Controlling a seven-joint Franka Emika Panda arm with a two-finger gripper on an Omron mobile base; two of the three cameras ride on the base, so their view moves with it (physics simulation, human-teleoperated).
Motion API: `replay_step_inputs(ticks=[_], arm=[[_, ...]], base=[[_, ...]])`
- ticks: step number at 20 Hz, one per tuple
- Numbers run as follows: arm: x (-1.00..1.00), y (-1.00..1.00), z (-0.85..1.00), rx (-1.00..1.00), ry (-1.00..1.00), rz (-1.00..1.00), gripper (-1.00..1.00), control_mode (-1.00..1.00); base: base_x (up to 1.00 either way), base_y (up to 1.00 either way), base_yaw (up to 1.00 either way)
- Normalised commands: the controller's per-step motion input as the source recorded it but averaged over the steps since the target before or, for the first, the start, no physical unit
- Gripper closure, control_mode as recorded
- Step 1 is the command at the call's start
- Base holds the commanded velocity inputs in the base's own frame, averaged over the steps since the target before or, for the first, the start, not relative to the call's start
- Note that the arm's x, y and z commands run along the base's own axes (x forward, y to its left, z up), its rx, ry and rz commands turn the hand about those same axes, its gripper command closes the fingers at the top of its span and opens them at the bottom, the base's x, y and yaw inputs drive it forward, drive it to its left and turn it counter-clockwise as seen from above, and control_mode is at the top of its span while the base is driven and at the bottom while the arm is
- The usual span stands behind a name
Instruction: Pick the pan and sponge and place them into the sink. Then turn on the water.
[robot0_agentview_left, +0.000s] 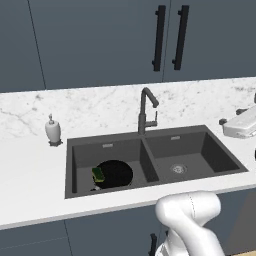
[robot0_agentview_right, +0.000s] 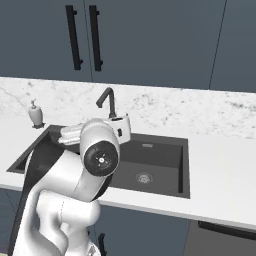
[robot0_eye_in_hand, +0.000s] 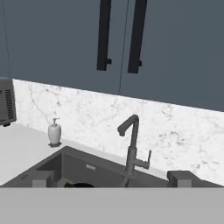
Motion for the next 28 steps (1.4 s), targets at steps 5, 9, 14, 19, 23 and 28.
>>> replay_step_inputs(ticks=[5, 9, 14, 19, 23, 28], arm=[[0.53, -0.02, -0.49, 0.06, -0.07, 0.07, -1.00, -1.00], [0.49, 0.00, -0.50, 0.04, -0.13, 0.06, -1.00, -1.00], [0.54, 0.00, -0.45, 0.04, -0.08, 0.05, -1.00, -1.00], [0.66, 0.00, -0.37, 0.01, -0.02, 0.00, -1.00, -1.00], [0.74, 0.00, -0.16, 0.02, 0.00, 0.00, -1.00, -1.00], [0.78, 0.00, -0.19, 0.03, 0.01, 0.00, -1.00, -1.00]], base=[[0.00, 0.00, 0.00], [0.00, 0.00, 0.00], [0.00, 0.00, 0.00], [0.00, 0.00, 0.00], [0.00, 0.00, 0.00], [0.00, 0.00, 0.00]])
